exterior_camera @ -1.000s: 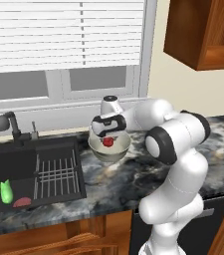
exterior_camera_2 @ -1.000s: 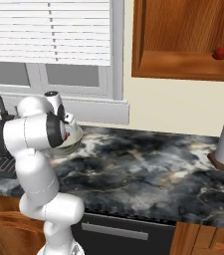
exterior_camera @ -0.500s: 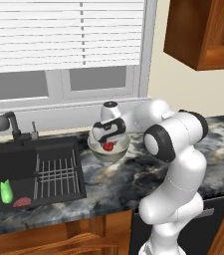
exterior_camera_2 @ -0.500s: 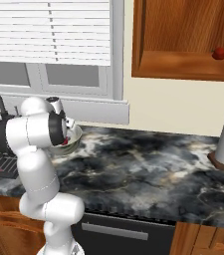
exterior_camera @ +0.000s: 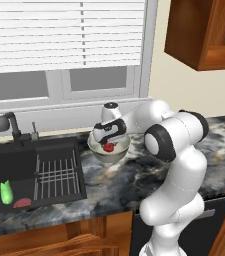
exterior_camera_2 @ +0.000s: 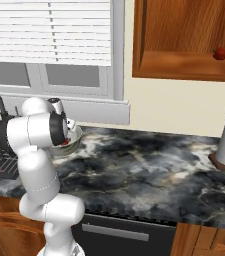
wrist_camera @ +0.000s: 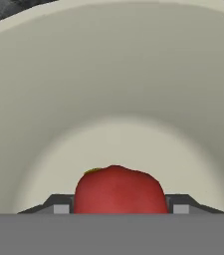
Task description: Pick the bell peppers from the cabinet and place them in one bowl. Pick the corn from the sink and place it in the other bowl.
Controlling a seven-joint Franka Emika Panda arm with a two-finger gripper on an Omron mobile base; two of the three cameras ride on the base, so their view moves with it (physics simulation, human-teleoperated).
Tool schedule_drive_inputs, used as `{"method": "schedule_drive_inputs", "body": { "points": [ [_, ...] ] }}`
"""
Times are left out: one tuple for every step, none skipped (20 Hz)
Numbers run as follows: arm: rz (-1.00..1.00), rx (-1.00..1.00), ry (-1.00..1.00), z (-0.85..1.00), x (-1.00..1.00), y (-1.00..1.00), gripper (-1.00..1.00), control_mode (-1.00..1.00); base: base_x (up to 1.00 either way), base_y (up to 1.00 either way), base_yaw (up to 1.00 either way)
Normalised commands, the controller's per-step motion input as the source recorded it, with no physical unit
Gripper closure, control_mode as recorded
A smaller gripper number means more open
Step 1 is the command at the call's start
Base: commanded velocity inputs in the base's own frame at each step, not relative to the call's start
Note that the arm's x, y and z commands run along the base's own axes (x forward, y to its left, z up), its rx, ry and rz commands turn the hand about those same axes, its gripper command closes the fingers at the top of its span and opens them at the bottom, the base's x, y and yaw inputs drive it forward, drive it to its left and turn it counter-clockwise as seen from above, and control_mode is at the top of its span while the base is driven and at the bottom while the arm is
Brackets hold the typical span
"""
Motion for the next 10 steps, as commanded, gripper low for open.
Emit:
{"method": "schedule_drive_inputs", "body": {
  "points": [
    [0.0, 0.0, 0.0, 0.0, 0.0, 0.0, 1.0, -1.0, 0.0, 0.0, 0.0],
    [0.0, 0.0, 0.0, 0.0, 0.0, 0.0, 1.0, -1.0, 0.0, 0.0, 0.0],
    [0.0, 0.0, 0.0, 0.0, 0.0, 0.0, 1.0, -1.0, 0.0, 0.0, 0.0],
    [0.0, 0.0, 0.0, 0.0, 0.0, 0.0, 1.0, -1.0, 0.0, 0.0, 0.0],
    [0.0, 0.0, 0.0, 0.0, 0.0, 0.0, -1.0, -1.0, 0.0, 0.0, 0.0],
    [0.0, 0.0, 0.0, 0.0, 0.0, 0.0, -1.0, -1.0, 0.0, 0.0, 0.0],
    [0.0, 0.0, 0.0, 0.0, 0.0, 0.0, -1.0, -1.0, 0.0, 0.0, 0.0],
    [0.0, 0.0, 0.0, 0.0, 0.0, 0.0, -1.0, -1.0, 0.0, 0.0, 0.0],
    [0.0, 0.0, 0.0, 0.0, 0.0, 0.0, -1.0, -1.0, 0.0, 0.0, 0.0],
    [0.0, 0.0, 0.0, 0.0, 0.0, 0.0, -1.0, -1.0, 0.0, 0.0, 0.0]
  ]
}}
